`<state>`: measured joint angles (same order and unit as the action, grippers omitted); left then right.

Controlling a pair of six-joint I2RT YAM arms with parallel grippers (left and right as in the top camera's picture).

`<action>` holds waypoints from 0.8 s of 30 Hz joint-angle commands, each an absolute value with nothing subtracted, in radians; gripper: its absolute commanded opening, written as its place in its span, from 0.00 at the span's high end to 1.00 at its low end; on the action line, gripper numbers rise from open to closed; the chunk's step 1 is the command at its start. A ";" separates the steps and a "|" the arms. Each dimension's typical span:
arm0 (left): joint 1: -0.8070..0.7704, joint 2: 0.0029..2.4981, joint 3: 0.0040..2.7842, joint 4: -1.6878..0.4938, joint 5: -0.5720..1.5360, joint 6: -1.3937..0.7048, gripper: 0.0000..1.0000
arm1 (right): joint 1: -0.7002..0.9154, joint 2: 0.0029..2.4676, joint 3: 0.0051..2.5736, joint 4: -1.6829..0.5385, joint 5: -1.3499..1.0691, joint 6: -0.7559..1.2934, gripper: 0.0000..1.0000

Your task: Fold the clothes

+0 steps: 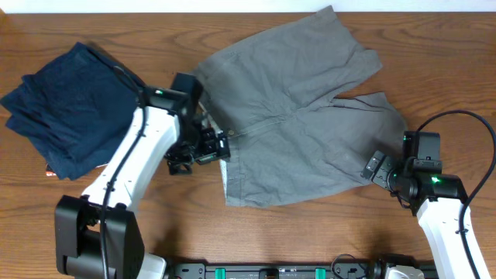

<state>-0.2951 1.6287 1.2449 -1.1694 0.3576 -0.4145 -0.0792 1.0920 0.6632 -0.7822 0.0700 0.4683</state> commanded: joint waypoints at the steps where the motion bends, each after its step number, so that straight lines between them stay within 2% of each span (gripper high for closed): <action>1: -0.395 1.555 1.194 -1.160 0.291 -0.595 0.02 | -0.095 1.085 0.671 -0.786 0.102 0.501 0.01; 4: -0.498 1.498 1.109 -1.115 0.171 -0.846 0.02 | -0.112 1.085 0.671 -0.791 0.101 0.501 0.01; 10: -0.598 1.428 0.889 -0.887 0.177 -1.145 0.02 | -0.139 1.085 0.671 -0.808 0.101 0.501 0.01; 18: -0.636 1.431 0.688 -0.510 0.187 -1.224 0.00 | -0.139 1.085 0.671 -0.805 0.101 0.501 0.01; 21: -0.638 1.431 0.663 -0.506 0.208 -1.315 0.14 | -0.139 1.085 0.671 -0.805 0.101 0.501 0.01; 24: -0.656 1.431 0.640 -0.507 0.228 -1.393 0.18 | -0.139 1.085 0.671 -0.805 0.101 0.501 0.01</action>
<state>-0.6376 1.4345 0.6662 -0.5045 0.2108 -1.2697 -0.1291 1.0916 0.6632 -0.8059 0.0868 0.4896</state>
